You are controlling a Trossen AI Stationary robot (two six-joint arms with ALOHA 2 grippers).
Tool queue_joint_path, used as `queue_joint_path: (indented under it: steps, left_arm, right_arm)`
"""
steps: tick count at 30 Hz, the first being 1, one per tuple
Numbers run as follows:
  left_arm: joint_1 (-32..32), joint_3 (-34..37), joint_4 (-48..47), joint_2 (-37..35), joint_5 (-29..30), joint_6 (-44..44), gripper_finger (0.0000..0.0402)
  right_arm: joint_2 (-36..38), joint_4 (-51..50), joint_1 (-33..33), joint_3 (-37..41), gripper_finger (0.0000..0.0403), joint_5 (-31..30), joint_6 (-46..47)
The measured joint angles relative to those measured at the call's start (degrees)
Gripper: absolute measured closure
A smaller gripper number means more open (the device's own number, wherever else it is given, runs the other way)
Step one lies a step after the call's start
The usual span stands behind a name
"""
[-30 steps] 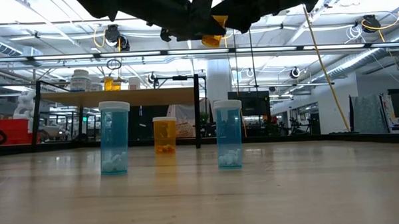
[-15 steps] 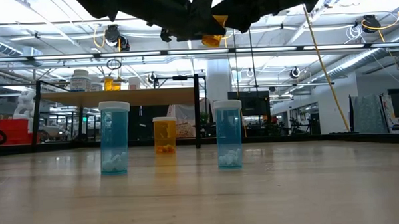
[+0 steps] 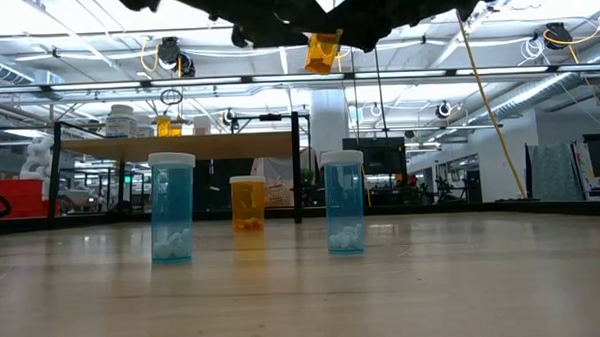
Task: Pick and place medicine bottles onto shelf by color
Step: Put the bottom large orange pill bottle on the shelf
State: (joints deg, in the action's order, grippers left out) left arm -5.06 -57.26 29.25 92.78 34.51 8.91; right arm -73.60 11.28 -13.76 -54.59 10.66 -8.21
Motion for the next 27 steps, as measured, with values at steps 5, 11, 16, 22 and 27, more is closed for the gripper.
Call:
queue_joint_path:
  steps: [5,11,16,22,27]
  left_arm:
    - [-1.5,-0.1,-7.9,-4.4,3.4,-1.5,0.0037]
    - [-4.1,-0.1,-19.4,-12.0,7.0,-6.0,0.0035]
    - [-6.6,0.0,-23.8,-16.8,11.0,-7.1,0.0049]
    - [-10.1,-0.1,-26.6,-21.6,14.6,-8.0,0.0111]
    - [-13.3,-0.1,-33.5,-25.0,14.8,-12.3,0.017]
  right_arm:
    - [0.0,0.0,-0.9,0.0,0.0177,0.0,0.0]
    - [0.0,1.8,-1.0,0.0,0.0177,-0.1,-0.2]
    - [-0.8,7.0,-2.8,0.0,0.0177,-0.1,1.2]
    - [-4.3,8.8,-5.3,-3.5,0.0177,0.0,3.3]
    - [-10.6,5.8,-6.2,-10.8,0.0177,0.2,3.1]
